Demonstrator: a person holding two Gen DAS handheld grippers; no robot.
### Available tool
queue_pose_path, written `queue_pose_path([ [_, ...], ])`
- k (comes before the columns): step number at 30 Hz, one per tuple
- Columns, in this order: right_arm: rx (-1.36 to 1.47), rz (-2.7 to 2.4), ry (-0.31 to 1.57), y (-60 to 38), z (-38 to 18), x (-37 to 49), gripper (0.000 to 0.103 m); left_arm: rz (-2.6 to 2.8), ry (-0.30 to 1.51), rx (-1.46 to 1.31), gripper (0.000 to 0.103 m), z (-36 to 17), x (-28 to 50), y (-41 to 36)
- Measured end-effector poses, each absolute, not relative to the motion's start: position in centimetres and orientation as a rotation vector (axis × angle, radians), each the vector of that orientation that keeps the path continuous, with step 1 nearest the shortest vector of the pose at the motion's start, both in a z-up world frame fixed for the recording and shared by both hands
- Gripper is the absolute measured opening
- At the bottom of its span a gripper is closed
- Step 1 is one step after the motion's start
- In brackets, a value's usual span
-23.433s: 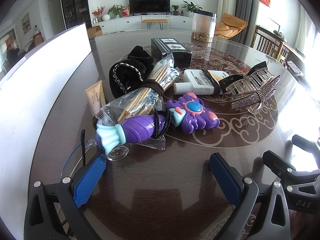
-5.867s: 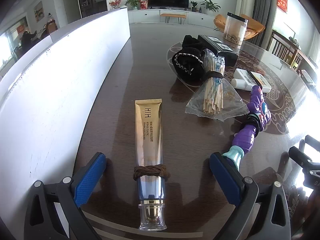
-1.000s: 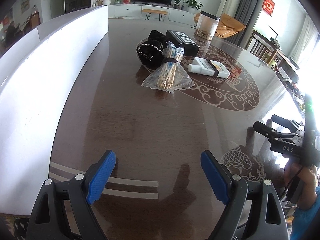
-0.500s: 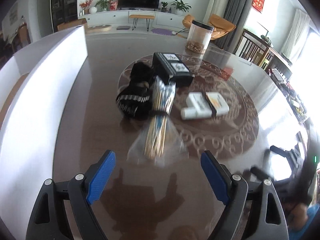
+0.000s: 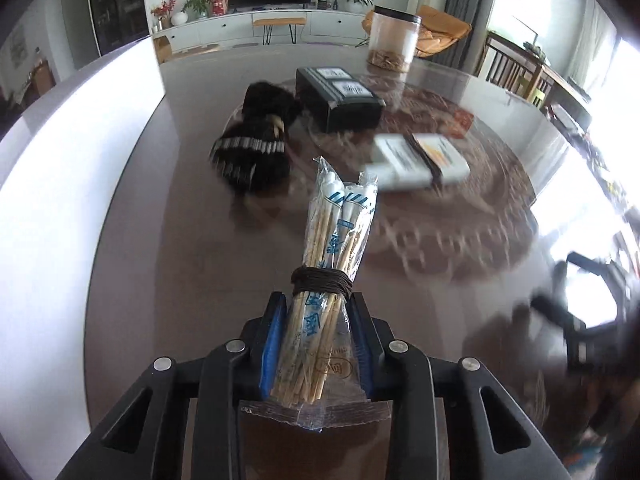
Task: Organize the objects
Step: 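Reach the left gripper down around the bagged wooden sticks bundle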
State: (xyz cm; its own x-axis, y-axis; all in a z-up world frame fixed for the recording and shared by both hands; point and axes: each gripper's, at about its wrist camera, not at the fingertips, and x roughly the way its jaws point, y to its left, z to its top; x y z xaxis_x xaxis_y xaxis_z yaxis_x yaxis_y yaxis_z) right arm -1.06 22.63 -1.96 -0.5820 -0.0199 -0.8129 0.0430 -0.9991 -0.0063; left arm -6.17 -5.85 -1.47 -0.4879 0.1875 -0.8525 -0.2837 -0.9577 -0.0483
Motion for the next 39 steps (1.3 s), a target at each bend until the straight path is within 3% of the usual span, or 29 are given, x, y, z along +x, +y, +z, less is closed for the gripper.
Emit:
queue_pose_path([
  [1, 1.417, -2.762, 0.033, 22.7, -1.9, -1.1, 0.103, 2.494, 0.156, -1.419, 0.036, -1.4, -5.3, -6.1],
  [2, 1.417, -2.762, 0.032, 22.7, -1.9, -1.1, 0.103, 2.492, 0.175, -1.435, 0.047, -1.5, -4.4, -6.3],
  [3, 1.418, -2.763, 0.036, 22.6, -1.9, -1.1, 0.103, 2.482, 0.182, -1.454, 0.065, -1.6, -4.3, -6.4],
  [5, 1.422, -2.764, 0.045, 22.6, -2.0, -1.1, 0.103, 2.459, 0.168, -1.469, 0.077, -1.8, -4.5, -6.5],
  [16, 1.424, -2.765, 0.047, 22.5, -2.0, -1.2, 0.103, 2.558, 0.17, -1.424, 0.084, -2.1, -6.7, -6.8],
  [20, 1.424, -2.765, 0.047, 22.5, -2.0, -1.2, 0.103, 2.598, 0.147, -1.422, 0.103, -2.6, -6.8, -7.7],
  [39, 1.405, -2.71, 0.042, 22.6, -2.0, -1.2, 0.103, 2.619, 0.134, -1.406, 0.103, -3.0, -7.2, -7.6],
])
